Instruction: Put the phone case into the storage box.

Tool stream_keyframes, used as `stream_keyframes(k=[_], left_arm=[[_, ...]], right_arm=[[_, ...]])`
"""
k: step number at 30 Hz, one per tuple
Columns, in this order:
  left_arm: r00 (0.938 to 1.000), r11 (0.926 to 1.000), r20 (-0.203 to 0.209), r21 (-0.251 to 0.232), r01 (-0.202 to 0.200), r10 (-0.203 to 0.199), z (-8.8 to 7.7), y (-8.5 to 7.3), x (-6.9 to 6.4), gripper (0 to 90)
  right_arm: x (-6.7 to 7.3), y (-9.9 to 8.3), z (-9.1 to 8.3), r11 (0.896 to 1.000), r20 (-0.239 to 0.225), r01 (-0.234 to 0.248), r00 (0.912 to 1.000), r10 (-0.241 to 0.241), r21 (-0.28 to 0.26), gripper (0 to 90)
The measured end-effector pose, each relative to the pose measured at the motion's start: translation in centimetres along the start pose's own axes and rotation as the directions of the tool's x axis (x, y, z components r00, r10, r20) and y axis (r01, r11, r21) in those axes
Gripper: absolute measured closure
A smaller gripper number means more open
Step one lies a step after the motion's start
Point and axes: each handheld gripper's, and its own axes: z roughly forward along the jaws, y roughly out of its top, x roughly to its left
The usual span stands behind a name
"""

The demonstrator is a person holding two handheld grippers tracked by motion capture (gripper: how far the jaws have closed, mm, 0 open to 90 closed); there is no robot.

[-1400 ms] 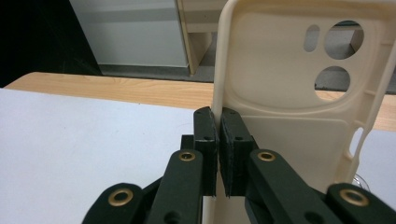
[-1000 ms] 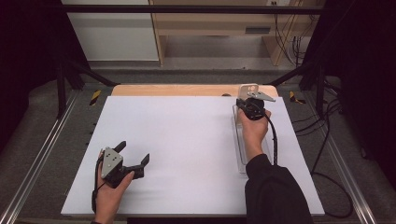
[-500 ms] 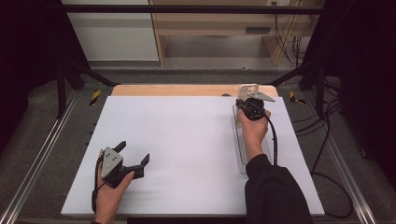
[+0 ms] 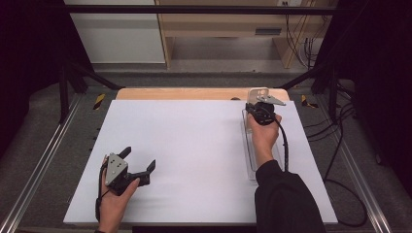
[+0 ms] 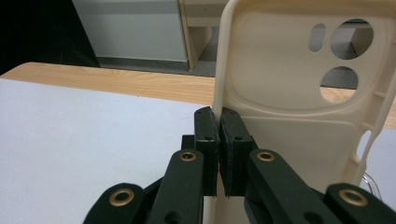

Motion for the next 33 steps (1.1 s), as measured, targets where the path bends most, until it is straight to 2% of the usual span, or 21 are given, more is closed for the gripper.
stream_keyframes(k=[33], left_arm=[[1.0,0.9999,-0.001,-0.013,0.0,0.0,-0.14,0.12,-0.03,2.6]], right_arm=[[0.46,-0.12,0.51,1.0,0.003,0.015,0.9999,-0.015,0.012,87.0]])
